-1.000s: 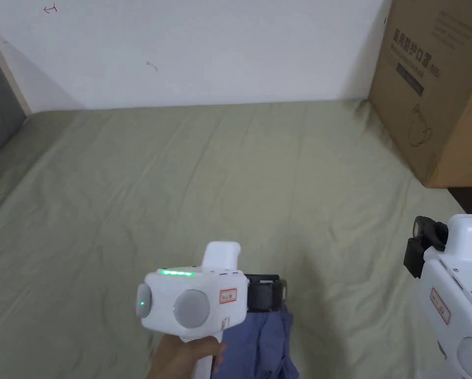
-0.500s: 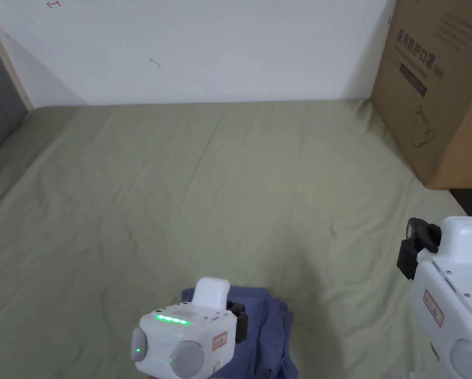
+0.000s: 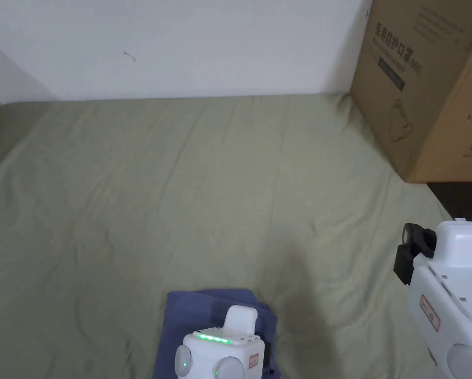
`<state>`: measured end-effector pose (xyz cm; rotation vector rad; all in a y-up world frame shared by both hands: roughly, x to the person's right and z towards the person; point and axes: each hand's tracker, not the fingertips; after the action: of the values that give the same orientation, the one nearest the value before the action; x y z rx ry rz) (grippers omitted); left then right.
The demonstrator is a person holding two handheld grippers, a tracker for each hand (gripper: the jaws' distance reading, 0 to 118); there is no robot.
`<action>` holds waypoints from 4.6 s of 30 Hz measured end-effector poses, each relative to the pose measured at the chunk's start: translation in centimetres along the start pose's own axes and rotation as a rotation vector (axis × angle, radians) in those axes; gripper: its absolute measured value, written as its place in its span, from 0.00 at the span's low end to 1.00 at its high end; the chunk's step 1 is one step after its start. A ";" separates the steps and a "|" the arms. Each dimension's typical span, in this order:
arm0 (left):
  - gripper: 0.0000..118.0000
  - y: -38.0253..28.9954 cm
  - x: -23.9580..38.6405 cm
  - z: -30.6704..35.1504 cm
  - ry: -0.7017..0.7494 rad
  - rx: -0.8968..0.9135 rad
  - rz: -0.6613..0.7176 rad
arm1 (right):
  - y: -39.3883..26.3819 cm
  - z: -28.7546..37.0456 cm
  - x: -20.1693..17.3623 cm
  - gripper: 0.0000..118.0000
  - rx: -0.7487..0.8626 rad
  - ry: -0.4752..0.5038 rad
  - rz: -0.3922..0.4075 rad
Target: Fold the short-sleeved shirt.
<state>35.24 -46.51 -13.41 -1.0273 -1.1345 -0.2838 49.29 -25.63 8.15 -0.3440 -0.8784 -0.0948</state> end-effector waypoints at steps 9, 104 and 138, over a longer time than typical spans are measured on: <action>0.00 1.8 0.0 5.1 -0.038 0.178 -0.014 | 0.6 0.8 -0.3 0.00 0.018 0.008 -0.007; 0.46 1.2 -17.7 7.6 -0.174 -0.090 0.383 | -18.6 -8.0 -18.7 0.00 -0.399 0.336 0.057; 0.17 6.5 -51.2 29.8 0.490 -0.052 0.437 | -5.4 -7.6 -20.1 0.00 -0.166 0.357 0.078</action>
<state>-1.39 -34.45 -58.83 -1.1434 -0.4483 -0.1978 40.89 -34.45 -10.40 -0.4985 -0.5043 -0.1526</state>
